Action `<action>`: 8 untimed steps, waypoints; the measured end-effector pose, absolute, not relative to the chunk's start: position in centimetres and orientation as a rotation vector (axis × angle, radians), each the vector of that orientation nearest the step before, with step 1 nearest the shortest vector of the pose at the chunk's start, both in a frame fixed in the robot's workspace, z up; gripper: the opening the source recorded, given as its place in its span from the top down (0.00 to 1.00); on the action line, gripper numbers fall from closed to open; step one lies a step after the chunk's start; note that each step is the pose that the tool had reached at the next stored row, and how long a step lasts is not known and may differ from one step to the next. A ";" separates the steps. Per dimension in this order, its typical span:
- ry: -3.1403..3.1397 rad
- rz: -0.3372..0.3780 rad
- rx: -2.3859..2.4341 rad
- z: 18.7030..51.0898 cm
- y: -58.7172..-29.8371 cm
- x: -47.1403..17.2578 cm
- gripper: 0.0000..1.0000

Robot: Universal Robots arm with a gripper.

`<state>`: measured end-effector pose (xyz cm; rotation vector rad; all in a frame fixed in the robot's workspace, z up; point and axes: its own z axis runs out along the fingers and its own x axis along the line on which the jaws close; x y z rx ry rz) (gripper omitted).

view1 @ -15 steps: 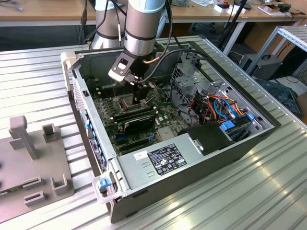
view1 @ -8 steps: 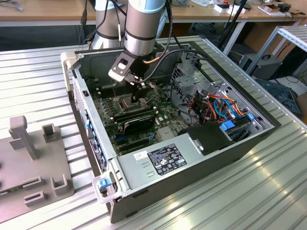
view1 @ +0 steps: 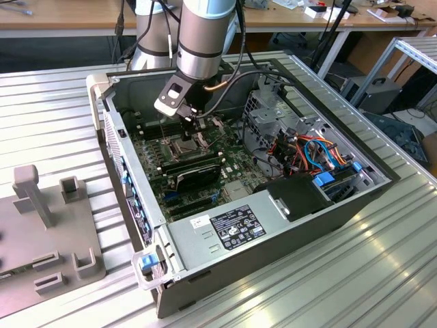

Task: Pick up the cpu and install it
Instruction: 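Place the cpu into insertion slot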

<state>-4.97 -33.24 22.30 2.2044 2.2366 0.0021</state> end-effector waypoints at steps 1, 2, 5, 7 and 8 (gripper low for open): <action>2.237 0.002 2.205 22.3 -33.2 -5.0 0.89; 2.237 0.001 2.205 22.3 -33.2 -5.0 0.89; 2.238 -0.001 2.206 22.3 -33.2 -5.0 0.89; 2.238 0.000 2.206 22.3 -33.2 -5.0 0.89; 2.238 0.000 2.206 22.2 -33.2 -5.0 0.89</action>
